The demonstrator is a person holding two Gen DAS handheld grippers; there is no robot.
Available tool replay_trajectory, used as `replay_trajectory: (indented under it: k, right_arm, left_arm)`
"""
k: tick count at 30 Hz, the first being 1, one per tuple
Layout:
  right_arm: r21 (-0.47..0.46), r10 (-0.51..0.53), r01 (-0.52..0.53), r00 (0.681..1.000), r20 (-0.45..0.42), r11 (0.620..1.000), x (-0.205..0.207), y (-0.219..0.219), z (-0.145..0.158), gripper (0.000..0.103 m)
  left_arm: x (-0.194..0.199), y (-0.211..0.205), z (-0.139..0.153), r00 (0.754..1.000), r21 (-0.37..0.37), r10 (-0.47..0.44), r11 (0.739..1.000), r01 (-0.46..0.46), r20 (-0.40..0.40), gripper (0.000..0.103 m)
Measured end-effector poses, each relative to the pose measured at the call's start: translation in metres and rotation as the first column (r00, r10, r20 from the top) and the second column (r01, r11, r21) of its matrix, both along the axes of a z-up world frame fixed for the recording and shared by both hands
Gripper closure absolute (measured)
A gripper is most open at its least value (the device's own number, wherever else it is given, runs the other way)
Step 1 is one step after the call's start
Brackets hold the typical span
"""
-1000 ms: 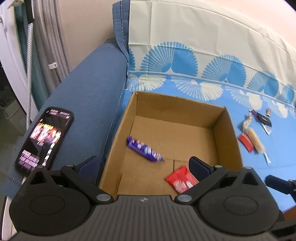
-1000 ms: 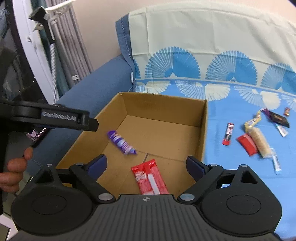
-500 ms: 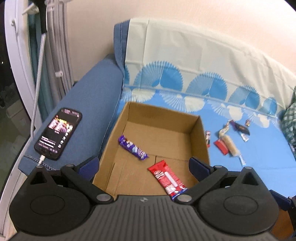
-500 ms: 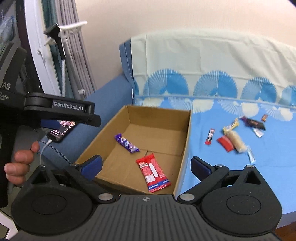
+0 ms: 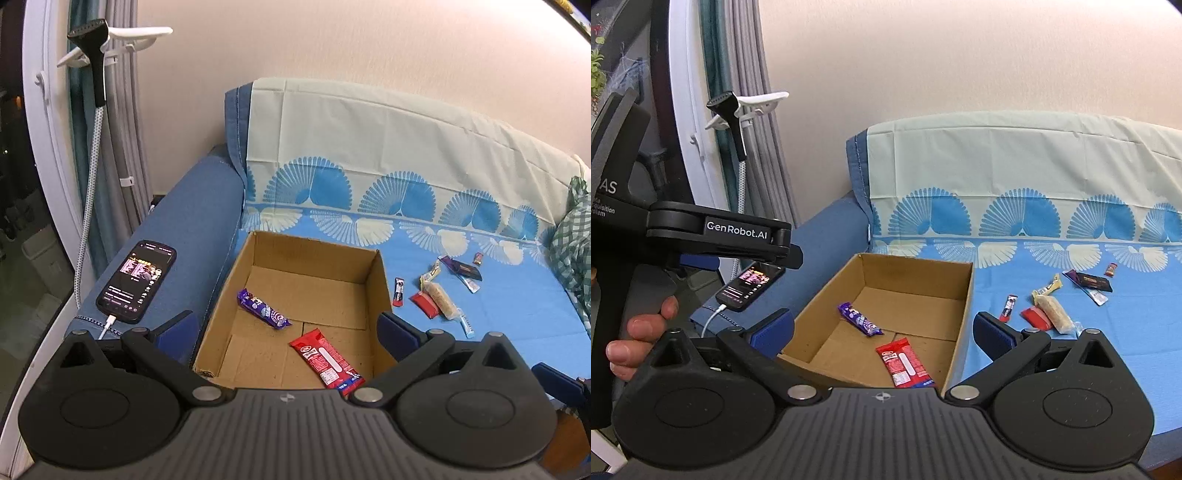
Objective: Organize snacks
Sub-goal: 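Open both tools to drop the purple bar and red wafer pack into the box, then grasp the red stick snack with the left tool while the right tool grasps the cracker pack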
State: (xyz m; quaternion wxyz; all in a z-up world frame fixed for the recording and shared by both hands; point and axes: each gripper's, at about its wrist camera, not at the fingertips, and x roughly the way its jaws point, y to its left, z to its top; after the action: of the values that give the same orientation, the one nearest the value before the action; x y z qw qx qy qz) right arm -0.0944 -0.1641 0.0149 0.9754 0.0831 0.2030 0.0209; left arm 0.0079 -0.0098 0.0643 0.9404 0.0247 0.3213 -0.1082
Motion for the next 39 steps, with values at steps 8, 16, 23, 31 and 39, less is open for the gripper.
replay_trajectory:
  k: [8,16,23,31,39]
  right_arm:
    - [0.03,0.009,-0.009,1.0,0.009,1.0,-0.008,-0.001,0.002,0.001]
    - [0.105,-0.023,0.025,1.0,-0.02,0.994,-0.005,-0.016,-0.005,0.001]
    - [0.179,-0.065,0.075,0.996,-0.063,0.981,0.002,-0.04,-0.019,0.001]
    - [0.203,-0.125,0.144,0.987,-0.1,0.969,0.016,-0.078,-0.036,0.001]
    - [0.212,-0.246,0.271,0.959,-0.138,0.939,0.027,-0.139,-0.054,0.001]
  left_arm:
    - [-0.017,0.0,0.007,1.0,-0.023,0.001,1.0,-0.001,0.02,0.0]
    - [-0.013,-0.011,0.003,1.0,0.004,-0.004,1.0,0.004,0.003,0.0]
    - [0.001,-0.037,-0.006,0.999,0.051,-0.03,0.998,0.031,-0.03,0.0]
    - [0.032,-0.084,-0.02,0.992,0.078,-0.081,0.993,0.088,-0.096,0.0]
    - [0.072,-0.164,-0.038,0.971,0.133,-0.194,0.968,0.212,-0.136,0.0]
